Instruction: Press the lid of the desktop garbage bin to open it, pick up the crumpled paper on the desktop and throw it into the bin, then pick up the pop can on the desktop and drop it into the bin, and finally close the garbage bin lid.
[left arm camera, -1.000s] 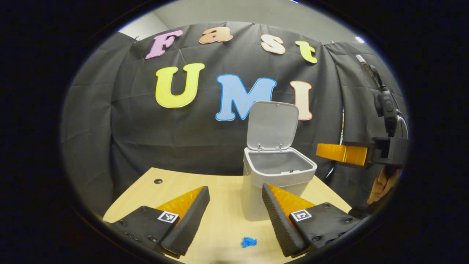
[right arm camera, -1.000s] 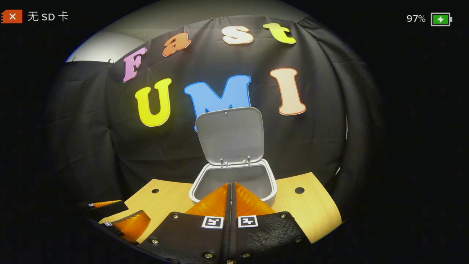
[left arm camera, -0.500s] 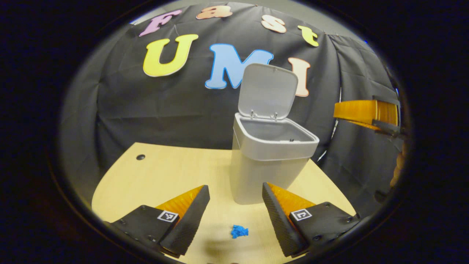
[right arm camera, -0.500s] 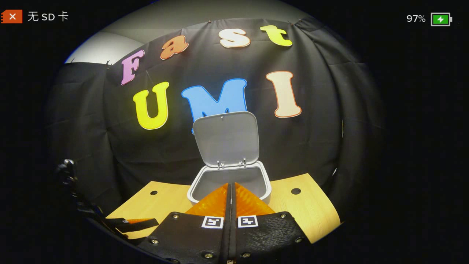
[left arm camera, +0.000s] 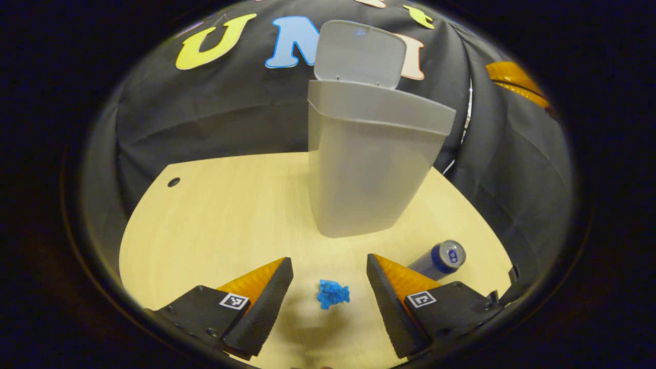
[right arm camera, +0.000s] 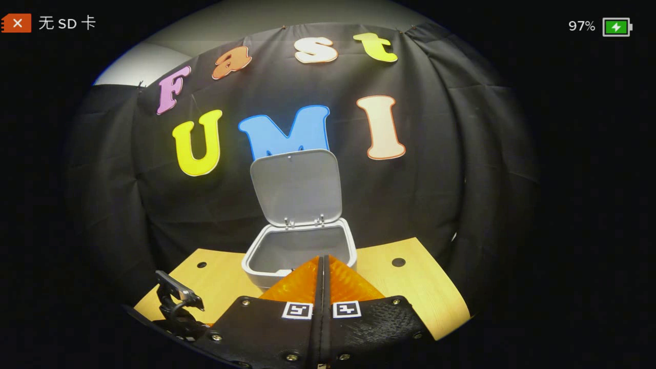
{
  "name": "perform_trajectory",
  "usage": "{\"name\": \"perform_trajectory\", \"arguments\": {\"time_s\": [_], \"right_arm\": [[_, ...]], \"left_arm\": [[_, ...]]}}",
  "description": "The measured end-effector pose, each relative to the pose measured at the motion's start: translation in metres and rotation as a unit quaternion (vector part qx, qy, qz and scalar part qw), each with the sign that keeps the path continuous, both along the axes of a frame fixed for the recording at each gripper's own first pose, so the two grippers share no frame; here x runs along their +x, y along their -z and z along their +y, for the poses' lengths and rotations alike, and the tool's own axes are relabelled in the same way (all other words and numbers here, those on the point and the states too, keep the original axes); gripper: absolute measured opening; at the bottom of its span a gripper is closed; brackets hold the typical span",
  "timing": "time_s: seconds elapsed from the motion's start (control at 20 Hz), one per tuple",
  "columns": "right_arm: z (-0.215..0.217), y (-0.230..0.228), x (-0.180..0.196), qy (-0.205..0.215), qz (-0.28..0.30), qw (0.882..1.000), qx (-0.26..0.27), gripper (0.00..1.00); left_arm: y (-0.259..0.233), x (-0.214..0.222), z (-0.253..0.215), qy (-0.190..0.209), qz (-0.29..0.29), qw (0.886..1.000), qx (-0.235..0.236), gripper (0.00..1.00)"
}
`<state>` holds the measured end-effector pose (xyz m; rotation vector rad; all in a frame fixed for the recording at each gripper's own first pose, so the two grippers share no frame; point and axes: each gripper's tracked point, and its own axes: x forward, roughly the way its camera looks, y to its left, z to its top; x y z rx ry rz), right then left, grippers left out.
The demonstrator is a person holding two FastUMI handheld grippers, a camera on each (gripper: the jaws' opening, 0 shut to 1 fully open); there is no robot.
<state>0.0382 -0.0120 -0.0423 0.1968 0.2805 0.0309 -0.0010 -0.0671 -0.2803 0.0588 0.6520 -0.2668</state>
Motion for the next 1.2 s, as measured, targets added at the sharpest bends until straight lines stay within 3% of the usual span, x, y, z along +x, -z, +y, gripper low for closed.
{"name": "perform_trajectory", "arguments": {"time_s": [0.6,1.2], "right_arm": [[-0.041,0.035,-0.026,0.037,0.054,0.998,-0.013,0.01],[-0.054,0.049,-0.035,0.041,0.079,0.996,-0.025,0.01]], "left_arm": [[0.100,-0.006,-0.009,0.027,0.063,0.996,0.050,0.96],[0.118,0.007,-0.011,0.023,0.051,0.996,0.073,0.96]]}}
